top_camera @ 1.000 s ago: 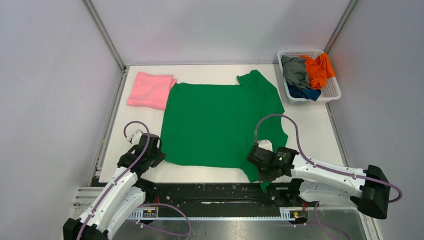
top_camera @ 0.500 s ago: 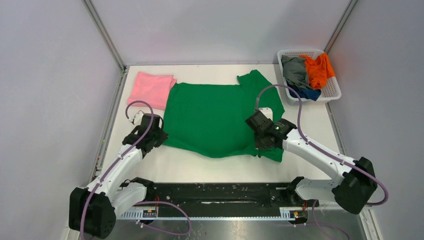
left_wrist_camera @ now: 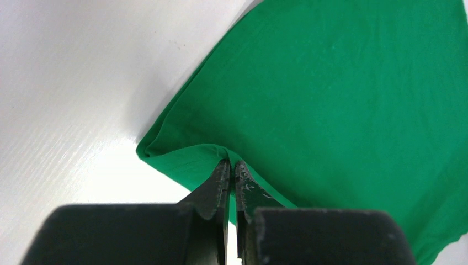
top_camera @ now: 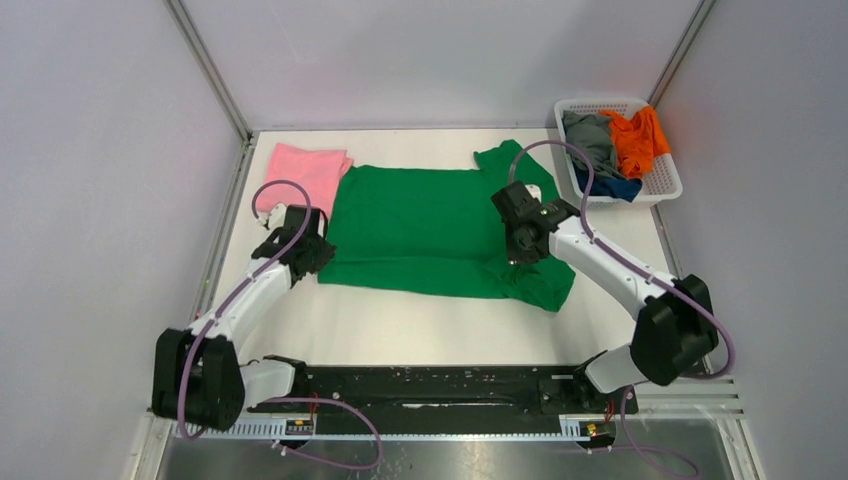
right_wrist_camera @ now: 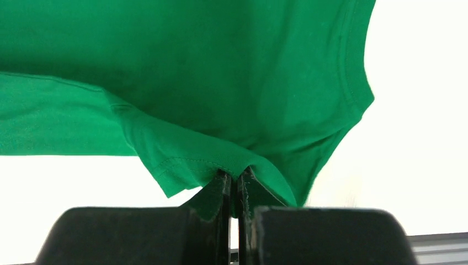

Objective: Fold and stack the t-shirts
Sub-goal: Fold the flattened tshirt in 1/3 of the way

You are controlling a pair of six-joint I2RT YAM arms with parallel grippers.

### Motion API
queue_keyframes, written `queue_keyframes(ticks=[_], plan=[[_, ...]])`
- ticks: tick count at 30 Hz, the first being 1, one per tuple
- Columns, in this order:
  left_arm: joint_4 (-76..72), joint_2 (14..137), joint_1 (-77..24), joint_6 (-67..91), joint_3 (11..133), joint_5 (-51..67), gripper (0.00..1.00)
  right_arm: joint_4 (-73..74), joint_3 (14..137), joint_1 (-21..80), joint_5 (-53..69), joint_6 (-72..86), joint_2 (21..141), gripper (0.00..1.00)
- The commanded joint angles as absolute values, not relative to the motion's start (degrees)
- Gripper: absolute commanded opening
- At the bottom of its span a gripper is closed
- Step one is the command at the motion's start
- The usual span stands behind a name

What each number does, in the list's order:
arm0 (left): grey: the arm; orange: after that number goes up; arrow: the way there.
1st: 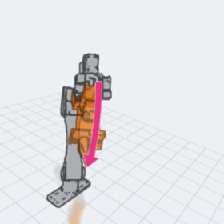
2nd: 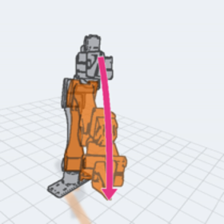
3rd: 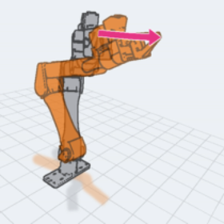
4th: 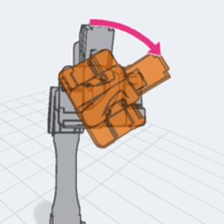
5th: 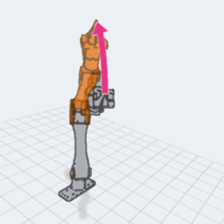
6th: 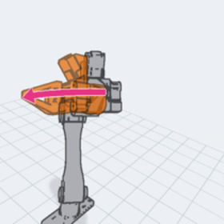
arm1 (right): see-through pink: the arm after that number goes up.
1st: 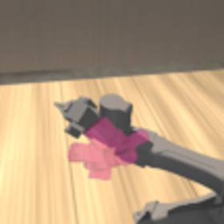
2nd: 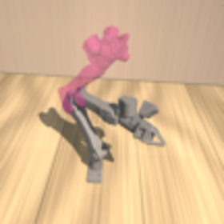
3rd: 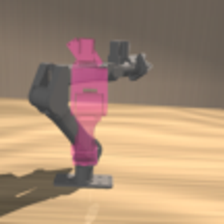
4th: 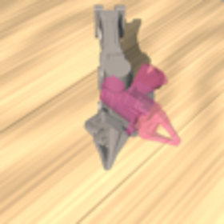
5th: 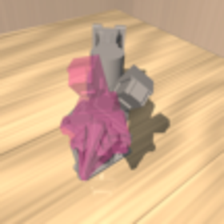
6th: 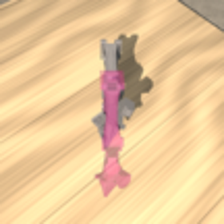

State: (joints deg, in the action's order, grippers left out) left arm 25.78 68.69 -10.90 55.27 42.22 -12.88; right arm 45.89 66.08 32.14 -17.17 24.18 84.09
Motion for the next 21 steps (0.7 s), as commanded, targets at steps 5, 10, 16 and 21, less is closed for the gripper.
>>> queue_keyframes(ticks=[5,10,16,21], plan=[[20.2,80.0,-8.7,53.6,50.6,-14.0,0.00,43.2,78.4,26.4,-14.7,13.3,96.8,0.04],[19.9,89.0,-7.5,52.1,56.8,-13.9,0.03,46.6,92.9,22.7,-16.2,4.0,110.1,0.32],[22.3,92.6,-6.7,50.2,62.6,-11.0,0.85,46.8,108.3,20.5,-30.1,1.2,119.3,0.69],[22.5,87.5,-6.7,48.3,60.0,-7.9,0.99,40.3,94.8,20.6,-20.2,6.7,107.8,0.99]])
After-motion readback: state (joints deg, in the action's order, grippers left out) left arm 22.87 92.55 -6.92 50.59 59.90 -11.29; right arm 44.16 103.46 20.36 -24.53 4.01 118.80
